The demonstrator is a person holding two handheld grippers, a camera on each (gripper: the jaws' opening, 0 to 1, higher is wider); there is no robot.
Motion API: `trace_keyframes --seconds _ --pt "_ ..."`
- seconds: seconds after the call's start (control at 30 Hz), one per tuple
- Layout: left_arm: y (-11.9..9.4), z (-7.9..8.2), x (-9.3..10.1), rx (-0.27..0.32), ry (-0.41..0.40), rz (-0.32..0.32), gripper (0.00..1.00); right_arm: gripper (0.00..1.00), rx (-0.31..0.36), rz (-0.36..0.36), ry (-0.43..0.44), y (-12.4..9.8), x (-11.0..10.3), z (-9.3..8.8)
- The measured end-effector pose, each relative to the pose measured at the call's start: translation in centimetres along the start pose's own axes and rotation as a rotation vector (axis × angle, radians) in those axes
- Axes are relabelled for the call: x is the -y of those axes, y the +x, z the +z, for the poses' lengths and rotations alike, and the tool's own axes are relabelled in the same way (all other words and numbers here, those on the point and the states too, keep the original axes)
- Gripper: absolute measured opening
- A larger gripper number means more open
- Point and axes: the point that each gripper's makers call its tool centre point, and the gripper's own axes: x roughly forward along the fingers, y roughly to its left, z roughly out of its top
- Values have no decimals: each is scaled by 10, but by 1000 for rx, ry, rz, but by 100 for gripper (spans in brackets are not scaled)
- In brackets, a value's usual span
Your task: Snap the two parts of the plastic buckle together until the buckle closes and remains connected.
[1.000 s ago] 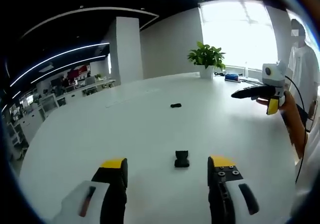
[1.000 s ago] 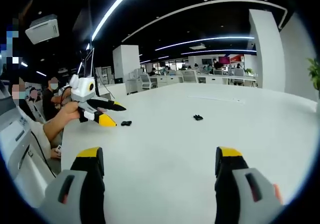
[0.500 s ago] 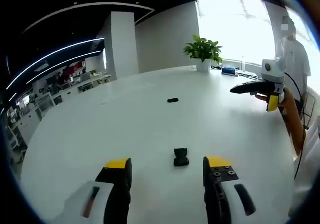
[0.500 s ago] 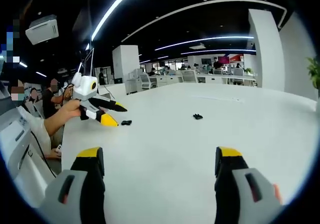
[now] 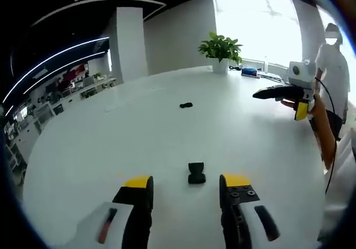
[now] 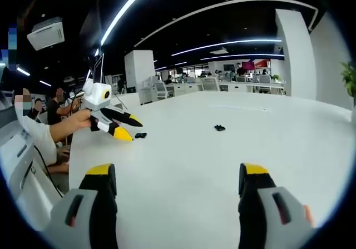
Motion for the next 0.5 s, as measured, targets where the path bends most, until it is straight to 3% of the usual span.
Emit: trace_keyframes --seconds 0.5 --pt "2 0 1 -23 -17 -22 41 90 12 29 -15 2 -12 5"
